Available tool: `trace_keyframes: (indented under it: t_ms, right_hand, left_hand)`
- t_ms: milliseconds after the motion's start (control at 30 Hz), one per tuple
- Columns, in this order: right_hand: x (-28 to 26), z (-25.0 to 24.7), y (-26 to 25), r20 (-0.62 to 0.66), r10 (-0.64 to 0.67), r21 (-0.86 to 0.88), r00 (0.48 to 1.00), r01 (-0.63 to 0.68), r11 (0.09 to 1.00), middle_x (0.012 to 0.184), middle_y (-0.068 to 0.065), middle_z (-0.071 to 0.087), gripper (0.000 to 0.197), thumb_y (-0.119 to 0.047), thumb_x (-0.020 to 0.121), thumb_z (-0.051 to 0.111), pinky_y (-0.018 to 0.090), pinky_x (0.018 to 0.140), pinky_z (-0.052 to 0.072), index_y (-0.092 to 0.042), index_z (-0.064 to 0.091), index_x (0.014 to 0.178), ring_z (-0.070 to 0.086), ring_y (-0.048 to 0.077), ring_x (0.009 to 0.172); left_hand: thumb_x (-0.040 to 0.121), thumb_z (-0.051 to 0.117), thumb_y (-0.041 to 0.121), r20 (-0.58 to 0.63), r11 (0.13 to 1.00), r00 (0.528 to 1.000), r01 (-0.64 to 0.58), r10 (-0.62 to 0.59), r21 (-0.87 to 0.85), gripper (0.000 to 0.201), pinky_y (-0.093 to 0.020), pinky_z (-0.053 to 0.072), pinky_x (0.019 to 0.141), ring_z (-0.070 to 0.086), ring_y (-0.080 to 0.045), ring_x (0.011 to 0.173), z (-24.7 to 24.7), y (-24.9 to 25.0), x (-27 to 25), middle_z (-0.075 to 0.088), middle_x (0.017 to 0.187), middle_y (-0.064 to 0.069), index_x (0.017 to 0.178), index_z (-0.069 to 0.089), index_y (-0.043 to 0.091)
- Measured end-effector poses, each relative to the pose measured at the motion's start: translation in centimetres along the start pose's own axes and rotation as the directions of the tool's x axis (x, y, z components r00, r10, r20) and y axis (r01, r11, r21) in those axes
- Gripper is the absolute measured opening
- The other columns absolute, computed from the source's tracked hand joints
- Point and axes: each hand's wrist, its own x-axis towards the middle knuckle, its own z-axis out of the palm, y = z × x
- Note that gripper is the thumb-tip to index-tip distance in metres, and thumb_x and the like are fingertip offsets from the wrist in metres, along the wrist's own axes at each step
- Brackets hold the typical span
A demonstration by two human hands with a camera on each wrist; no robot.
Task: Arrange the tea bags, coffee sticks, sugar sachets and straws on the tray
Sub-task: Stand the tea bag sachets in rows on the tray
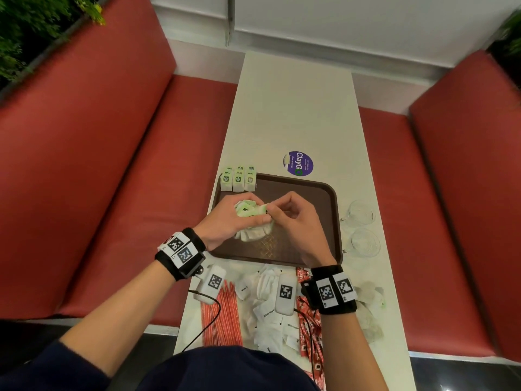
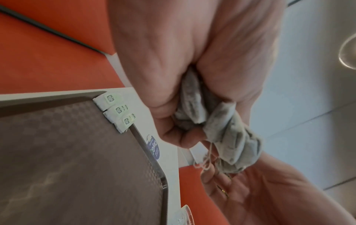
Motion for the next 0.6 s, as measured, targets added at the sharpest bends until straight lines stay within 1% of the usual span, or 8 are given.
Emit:
trace_keyframes:
  t_ms: [100, 133, 200, 267, 367, 433, 500, 600]
  right_hand:
    - [0.1, 0.8, 0.4, -0.017, 0.034, 0.164, 0.999, -0.03, 0.986, 0.1, 0.011, 0.078, 0.019, -0.021, 0.102, 0.077, 0.046, 0.084, 0.056, -0.007, 0.066, 0.096, 0.069, 0.023, 0.088]
    - [0.0, 1.0, 0.3, -0.028, 0.05, 0.224, 0.998, -0.042, 0.974, 0.099, 0.014, 0.077, 0.02, -0.02, 0.103, 0.076, 0.044, 0.081, 0.054, -0.005, 0.065, 0.096, 0.066, 0.022, 0.086]
    - [0.1, 1.1, 0.2, -0.047, 0.066, 0.299, 0.997, -0.049, 0.953, 0.1, 0.019, 0.075, 0.018, -0.018, 0.104, 0.075, 0.038, 0.079, 0.054, -0.005, 0.064, 0.098, 0.065, 0.02, 0.085]
    - [0.3, 1.1, 0.3, -0.078, 0.06, 0.281, 0.995, -0.036, 0.959, 0.102, 0.017, 0.077, 0.017, -0.018, 0.103, 0.076, 0.036, 0.078, 0.056, -0.006, 0.064, 0.1, 0.068, 0.02, 0.086]
    - [0.9, 1.2, 0.5, -0.129, 0.017, 0.191, 0.992, 0.008, 0.981, 0.106, 0.01, 0.077, 0.019, -0.019, 0.099, 0.081, 0.047, 0.089, 0.061, -0.013, 0.068, 0.111, 0.075, 0.026, 0.099]
    - [1.2, 1.5, 0.3, -0.168, -0.023, 0.135, 0.985, 0.046, 0.99, 0.107, 0.002, 0.078, 0.019, -0.018, 0.098, 0.082, 0.047, 0.094, 0.063, -0.019, 0.072, 0.114, 0.076, 0.022, 0.103]
    - [1.5, 2.1, 0.0, -0.211, -0.042, 0.118, 0.977, 0.068, 0.991, 0.106, 0.0, 0.079, 0.016, -0.019, 0.098, 0.082, 0.049, 0.095, 0.064, -0.021, 0.075, 0.112, 0.076, 0.02, 0.102]
    - [1.7, 3.0, -0.4, -0.256, -0.036, 0.123, 0.966, 0.07, 0.99, 0.102, 0.0, 0.08, 0.012, -0.02, 0.097, 0.083, 0.05, 0.094, 0.064, -0.021, 0.076, 0.107, 0.077, 0.02, 0.099]
  left_hand:
    - [0.094, 0.082, 0.016, -0.031, 0.995, 0.999, 0.023, -0.026, -0.096, 0.02, -0.028, 0.057, 0.076, 0.068, -0.018, 0.088, -0.1, -0.5, -0.4, 0.073, 0.097, -0.009, 0.108, 0.072, 0.005]
    - [0.096, 0.079, 0.018, -0.054, 0.99, 0.997, 0.04, -0.047, -0.132, 0.019, -0.028, 0.058, 0.074, 0.068, -0.018, 0.087, -0.2, -0.6, -0.5, 0.073, 0.096, -0.009, 0.108, 0.072, 0.004]
    - [0.098, 0.077, 0.02, -0.097, 0.977, 0.991, 0.067, -0.088, -0.205, 0.025, -0.03, 0.059, 0.071, 0.068, -0.019, 0.086, -0.5, -1.1, -0.7, 0.072, 0.096, -0.012, 0.11, 0.071, 0.0]
    - [0.098, 0.077, 0.019, -0.127, 0.967, 0.986, 0.077, -0.11, -0.242, 0.029, -0.033, 0.06, 0.071, 0.07, -0.023, 0.088, -0.8, -1.5, -0.9, 0.073, 0.098, -0.017, 0.115, 0.07, -0.004]
    - [0.099, 0.076, 0.012, -0.116, 0.971, 0.988, 0.073, -0.101, -0.228, 0.026, -0.033, 0.062, 0.076, 0.075, -0.024, 0.092, -1.1, -1.7, -1.1, 0.077, 0.1, -0.021, 0.124, 0.075, 0.008]
    - [0.1, 0.075, 0.013, -0.079, 0.979, 0.994, 0.062, -0.079, -0.194, 0.028, -0.032, 0.062, 0.079, 0.074, -0.023, 0.092, -1.3, -1.8, -1.2, 0.078, 0.101, -0.02, 0.128, 0.075, 0.013]
    - [0.099, 0.076, 0.014, -0.052, 0.984, 0.997, 0.055, -0.065, -0.171, 0.03, -0.029, 0.06, 0.081, 0.074, -0.019, 0.091, -1.4, -1.8, -1.2, 0.079, 0.099, -0.014, 0.129, 0.074, 0.013]
    - [0.097, 0.079, 0.014, -0.056, 0.991, 0.996, 0.057, -0.064, -0.119, 0.034, -0.024, 0.057, 0.079, 0.071, -0.01, 0.087, -1.3, -2.0, -0.9, 0.078, 0.094, 0.003, 0.13, 0.073, 0.011]
